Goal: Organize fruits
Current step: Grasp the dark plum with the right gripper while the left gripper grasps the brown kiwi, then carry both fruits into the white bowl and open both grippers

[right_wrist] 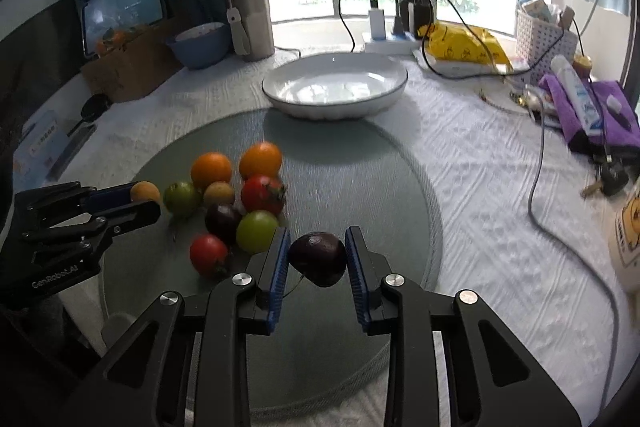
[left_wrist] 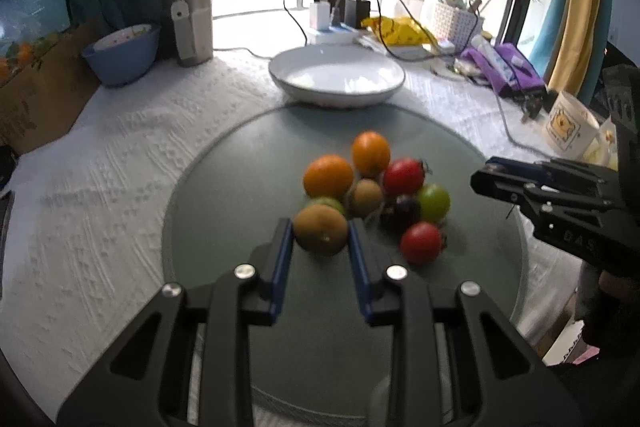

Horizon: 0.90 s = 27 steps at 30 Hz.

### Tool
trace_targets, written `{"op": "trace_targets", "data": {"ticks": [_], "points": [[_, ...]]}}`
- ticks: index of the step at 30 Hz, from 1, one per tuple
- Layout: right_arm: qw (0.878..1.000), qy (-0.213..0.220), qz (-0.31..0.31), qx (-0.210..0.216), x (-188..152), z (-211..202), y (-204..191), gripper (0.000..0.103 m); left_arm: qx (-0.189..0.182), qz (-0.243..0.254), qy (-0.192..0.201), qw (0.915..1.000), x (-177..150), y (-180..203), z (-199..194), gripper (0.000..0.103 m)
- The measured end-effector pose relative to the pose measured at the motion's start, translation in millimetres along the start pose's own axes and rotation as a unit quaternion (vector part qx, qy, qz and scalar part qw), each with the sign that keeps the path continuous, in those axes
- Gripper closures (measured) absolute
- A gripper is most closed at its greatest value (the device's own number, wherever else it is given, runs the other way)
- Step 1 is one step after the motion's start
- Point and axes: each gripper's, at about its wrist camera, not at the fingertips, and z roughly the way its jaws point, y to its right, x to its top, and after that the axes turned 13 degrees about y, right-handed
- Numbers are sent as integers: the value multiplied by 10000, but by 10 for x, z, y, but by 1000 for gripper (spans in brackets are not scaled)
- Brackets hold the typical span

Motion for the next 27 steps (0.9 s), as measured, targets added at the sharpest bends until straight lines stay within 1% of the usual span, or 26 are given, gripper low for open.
{"op": "trace_targets", "data": {"ticks": [6, 14, 18, 22, 27], "points": [[9997, 162, -162, 54, 247, 159, 51, 73, 26, -43, 196, 9998, 220, -70, 53, 74], [9986, 381, -368, 45, 632, 407, 158, 73, -57, 29, 441, 9990, 554, -132, 288, 74], [9979, 449, -464, 76, 798, 583, 201, 73, -194, 120, 487, 9986, 739, -117, 509, 74], [9977, 458, -487, 128, 907, 795, 241, 73, -340, 70, 464, 9983, 883, -134, 764, 74], [9983, 376, -398, 176, 993, 1097, 343, 73, -377, 133, 395, 9984, 1033, -151, 1114, 74]]}}
